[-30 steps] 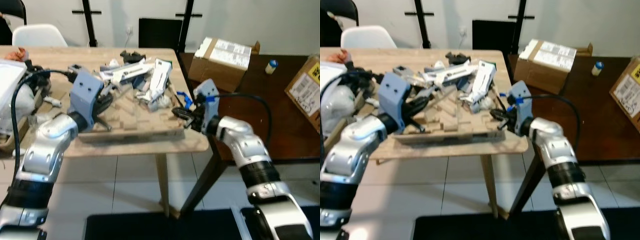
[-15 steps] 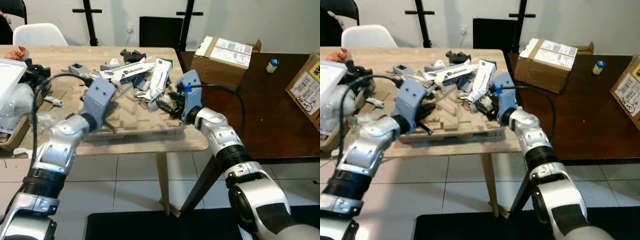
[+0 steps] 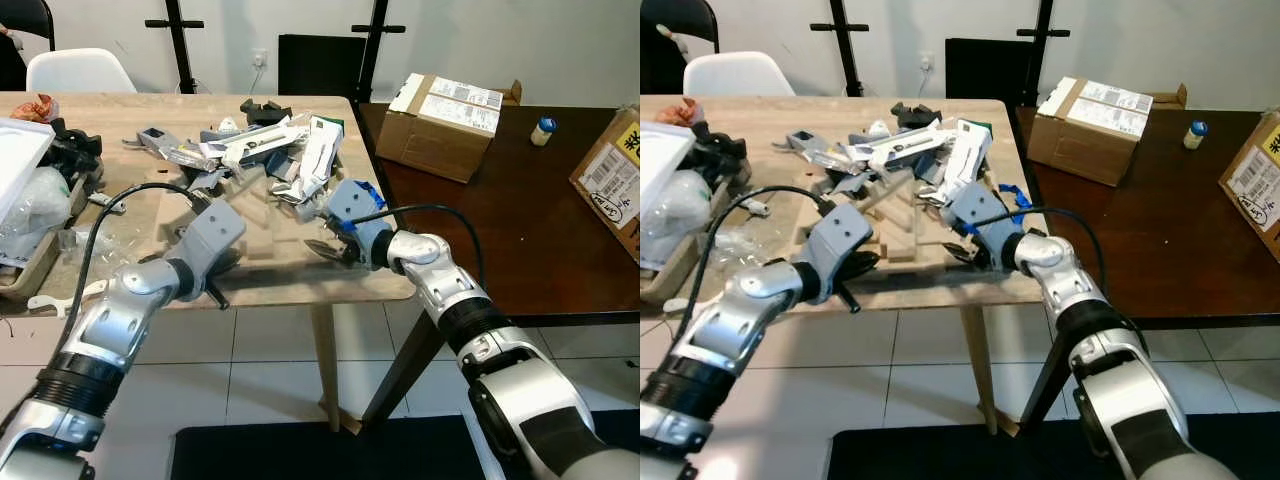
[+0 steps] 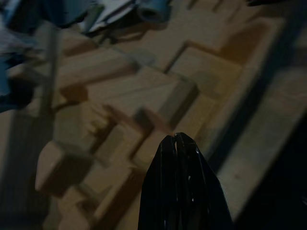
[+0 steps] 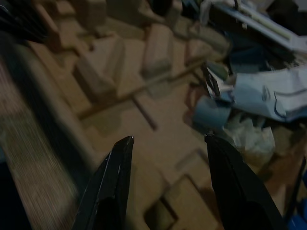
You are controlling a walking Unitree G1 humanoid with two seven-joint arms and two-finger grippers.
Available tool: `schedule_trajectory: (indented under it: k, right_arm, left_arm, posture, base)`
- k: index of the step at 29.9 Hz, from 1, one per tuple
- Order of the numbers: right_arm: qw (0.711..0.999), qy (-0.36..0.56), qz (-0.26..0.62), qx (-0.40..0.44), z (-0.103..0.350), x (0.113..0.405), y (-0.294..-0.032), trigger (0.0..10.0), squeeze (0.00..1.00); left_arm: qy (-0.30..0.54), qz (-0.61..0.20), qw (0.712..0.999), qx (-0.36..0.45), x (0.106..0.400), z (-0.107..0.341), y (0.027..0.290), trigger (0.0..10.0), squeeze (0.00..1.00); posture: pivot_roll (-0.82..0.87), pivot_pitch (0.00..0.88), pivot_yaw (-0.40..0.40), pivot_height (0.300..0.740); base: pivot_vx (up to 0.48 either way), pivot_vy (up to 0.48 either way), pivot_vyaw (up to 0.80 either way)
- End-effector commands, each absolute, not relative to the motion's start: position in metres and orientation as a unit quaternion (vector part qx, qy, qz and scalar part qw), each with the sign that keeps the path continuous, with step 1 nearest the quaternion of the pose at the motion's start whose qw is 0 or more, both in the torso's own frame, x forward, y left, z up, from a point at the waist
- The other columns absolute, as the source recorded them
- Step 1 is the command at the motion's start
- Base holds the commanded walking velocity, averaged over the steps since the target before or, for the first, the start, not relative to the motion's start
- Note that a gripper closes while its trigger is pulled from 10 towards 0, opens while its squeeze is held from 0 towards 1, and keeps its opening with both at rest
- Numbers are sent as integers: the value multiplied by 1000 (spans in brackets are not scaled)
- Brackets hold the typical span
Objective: Picking trash to rubbish bin
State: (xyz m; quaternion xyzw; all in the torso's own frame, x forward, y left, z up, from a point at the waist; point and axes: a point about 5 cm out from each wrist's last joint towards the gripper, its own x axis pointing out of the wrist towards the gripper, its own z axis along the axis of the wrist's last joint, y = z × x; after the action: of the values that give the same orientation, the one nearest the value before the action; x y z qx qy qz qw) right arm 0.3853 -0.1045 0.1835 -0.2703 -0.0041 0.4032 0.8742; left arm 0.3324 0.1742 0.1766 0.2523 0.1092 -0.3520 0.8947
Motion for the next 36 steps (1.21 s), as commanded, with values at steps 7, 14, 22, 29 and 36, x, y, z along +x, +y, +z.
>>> schedule_trajectory:
  k: [7, 14, 22, 29, 36]
  right_arm:
    - [842, 14, 472, -259, 177, 376, -108, 10000, 0]
    - [805, 26, 531, -264, 176, 367, -112, 10000, 0]
    - [752, 29, 619, -226, 192, 352, -114, 10000, 0]
    - [750, -5, 633, -191, 211, 350, -113, 10000, 0]
    - [815, -25, 527, -240, 212, 369, -118, 10000, 0]
  left_arm:
    - [132, -454, 860, 195, 311, 185, 169, 10000, 0]
    - [145, -512, 827, 184, 295, 195, 170, 10000, 0]
    - [171, -558, 797, 156, 279, 203, 170, 10000, 0]
    - [113, -531, 824, 161, 286, 217, 170, 10000, 0]
    - [-24, -329, 931, 159, 331, 253, 187, 10000, 0]
  posture:
    - [45, 80, -8, 740]
    - [45, 69, -5, 740]
    - [43, 68, -3, 740]
    - [43, 74, -6, 740]
    - [53, 83, -15, 740]
  base:
    - [0, 0, 0]
    - [0, 0, 0]
    - [0, 0, 0]
    - [0, 0, 0]
    - [0, 0, 0]
